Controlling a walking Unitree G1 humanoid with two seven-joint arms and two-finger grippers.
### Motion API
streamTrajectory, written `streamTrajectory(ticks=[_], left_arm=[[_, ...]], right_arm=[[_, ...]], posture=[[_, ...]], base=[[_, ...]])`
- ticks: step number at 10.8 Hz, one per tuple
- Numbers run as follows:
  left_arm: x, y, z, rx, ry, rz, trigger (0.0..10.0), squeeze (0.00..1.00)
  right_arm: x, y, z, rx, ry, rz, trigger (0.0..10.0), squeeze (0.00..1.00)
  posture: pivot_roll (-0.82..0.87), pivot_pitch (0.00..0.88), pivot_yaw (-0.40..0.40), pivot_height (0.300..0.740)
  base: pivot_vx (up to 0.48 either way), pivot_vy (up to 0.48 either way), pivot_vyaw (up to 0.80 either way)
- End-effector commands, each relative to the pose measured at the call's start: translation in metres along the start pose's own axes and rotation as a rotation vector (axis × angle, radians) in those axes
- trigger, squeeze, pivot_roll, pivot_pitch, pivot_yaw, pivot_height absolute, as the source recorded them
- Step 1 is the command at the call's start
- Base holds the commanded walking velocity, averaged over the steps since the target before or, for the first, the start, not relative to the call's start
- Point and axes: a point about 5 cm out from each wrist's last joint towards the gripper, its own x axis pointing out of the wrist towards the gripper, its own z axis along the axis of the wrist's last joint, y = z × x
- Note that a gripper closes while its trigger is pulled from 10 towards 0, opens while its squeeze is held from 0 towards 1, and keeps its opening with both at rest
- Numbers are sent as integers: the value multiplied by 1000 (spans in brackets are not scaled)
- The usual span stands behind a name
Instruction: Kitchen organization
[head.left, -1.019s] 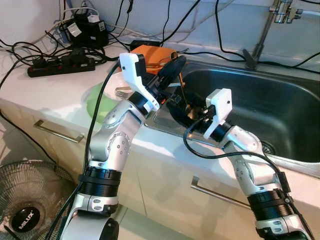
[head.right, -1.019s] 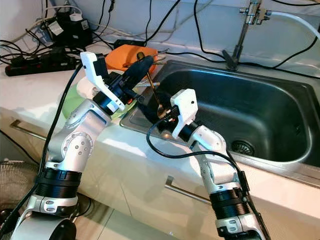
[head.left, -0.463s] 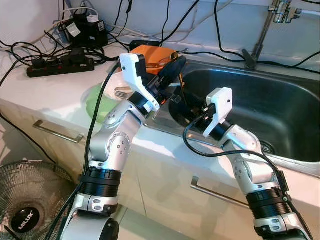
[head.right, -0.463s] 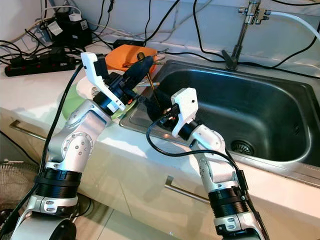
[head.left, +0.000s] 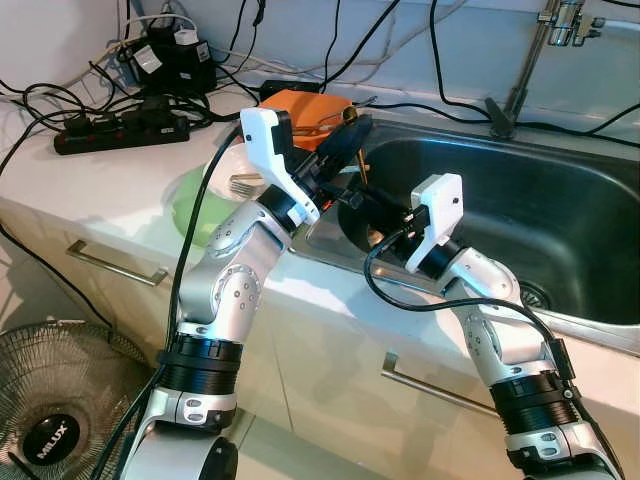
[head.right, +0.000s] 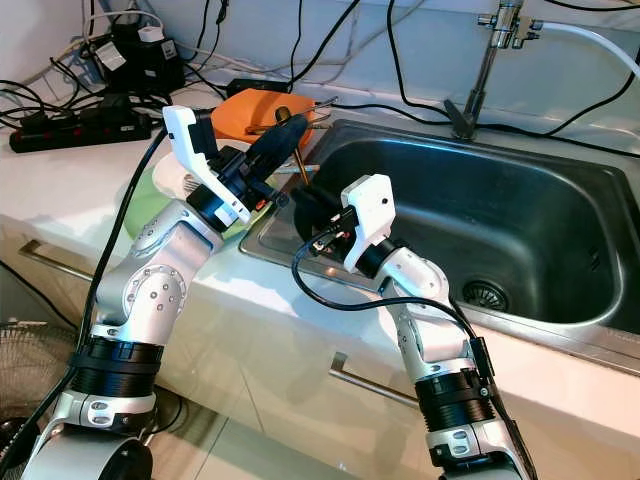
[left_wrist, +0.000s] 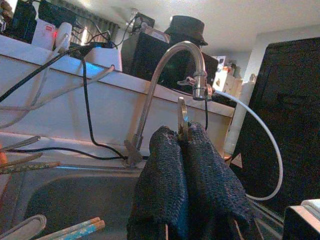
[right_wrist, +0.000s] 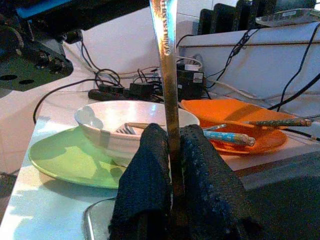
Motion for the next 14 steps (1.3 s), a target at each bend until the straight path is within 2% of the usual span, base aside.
streamTrajectory(ticks=[1,7,8,11,14], left_arm=[[1,-5,2,8,-9,-25,10000,0],[1,-3,3,39,-13,-7,10000,0],[2,-1,3,28,-21,13,10000,1000],[0,-1,4,24,-31,12,10000,1000],[-3,0,4,32,-31,18,10000,1000]], right_arm=[[3,0,1,-9,-1,0,0,0],[4,-9,2,-24,-3,-70,0,0],[4,-15,2,-38,4,-120,10000,0],[4,-27,4,-44,-3,-214,10000,0],[-2,-55,6,-61,6,-445,10000,0]], posture=[[142,29,70,740],[142,28,70,740],[141,27,70,740],[143,21,68,740],[143,5,67,740]], base=[[0,0,0],[0,0,0],[0,0,0],[0,0,0],[0,0,0]])
